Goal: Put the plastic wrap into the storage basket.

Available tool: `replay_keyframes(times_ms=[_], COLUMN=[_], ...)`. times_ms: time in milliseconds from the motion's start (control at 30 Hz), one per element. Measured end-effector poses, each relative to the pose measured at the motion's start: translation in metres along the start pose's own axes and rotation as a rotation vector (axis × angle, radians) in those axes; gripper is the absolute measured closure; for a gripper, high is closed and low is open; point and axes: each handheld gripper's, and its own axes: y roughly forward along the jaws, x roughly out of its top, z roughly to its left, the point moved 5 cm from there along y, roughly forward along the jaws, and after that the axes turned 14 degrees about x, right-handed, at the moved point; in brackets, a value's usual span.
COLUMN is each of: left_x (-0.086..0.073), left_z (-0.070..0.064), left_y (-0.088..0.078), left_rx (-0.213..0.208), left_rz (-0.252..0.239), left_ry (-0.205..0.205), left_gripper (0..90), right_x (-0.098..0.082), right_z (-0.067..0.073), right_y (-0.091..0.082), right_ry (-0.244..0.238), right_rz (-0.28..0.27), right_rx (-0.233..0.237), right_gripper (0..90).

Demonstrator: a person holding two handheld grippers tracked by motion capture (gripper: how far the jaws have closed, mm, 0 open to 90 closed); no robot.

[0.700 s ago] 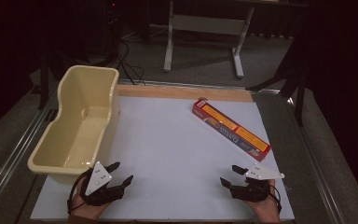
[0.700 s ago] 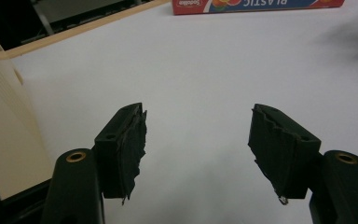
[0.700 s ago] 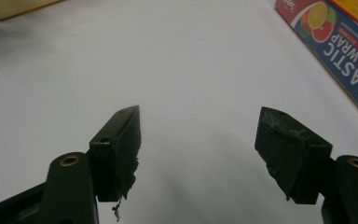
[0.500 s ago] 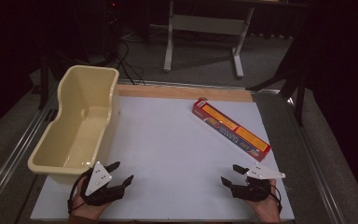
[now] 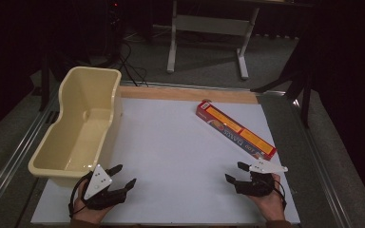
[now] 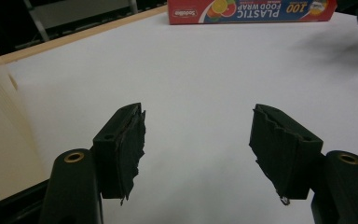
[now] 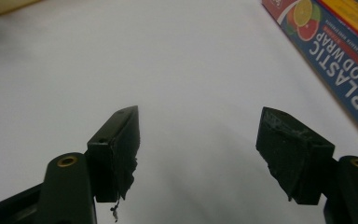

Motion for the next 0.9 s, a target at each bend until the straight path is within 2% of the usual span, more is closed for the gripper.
replay_keyframes(times_ms=[67,167,233,267,533,633,667,700,900], left_x=[0.000,0.000,0.000,0.000,0.000,0.000,0.000,0.000,-0.001], left_z=[0.000,0.000,0.000,0.000,0.000,0.000,0.000,0.000,0.000], left_y=[0.001,0.000,0.000,-0.001,0.000,0.000,0.000,0.000,0.001], left_rx=[0.000,-0.007,-0.008,-0.009,-0.008,-0.007,-0.007,-0.007,-0.008], left_rz=[0.004,0.004,0.004,0.001,0.001,0.004,0.004,0.003,0.010], left_ry=[-0.002,-0.010,-0.010,-0.010,-0.010,-0.012,-0.012,-0.010,-0.005], left_gripper=[35.3,36.0,36.0,36.0,35.9,35.9,35.9,35.9,36.0], right_x=[0.004,0.009,0.010,0.013,0.023,0.027,0.027,0.029,0.033], right_z=[-0.007,-0.015,-0.020,-0.027,-0.056,-0.071,-0.071,-0.079,-0.106], right_y=[-0.002,-0.007,-0.008,-0.011,-0.019,-0.024,-0.024,-0.027,-0.037], right_ry=[-0.009,0.000,-0.003,-0.011,-0.027,-0.023,-0.023,-0.020,0.020], right_rz=[0.010,0.008,0.022,0.043,0.075,0.076,0.076,0.085,0.082], right_rx=[-0.010,0.001,-0.011,-0.033,-0.076,-0.097,-0.097,-0.111,-0.126], right_gripper=[29.9,30.2,29.7,28.5,27.7,27.8,27.8,27.8,27.8])
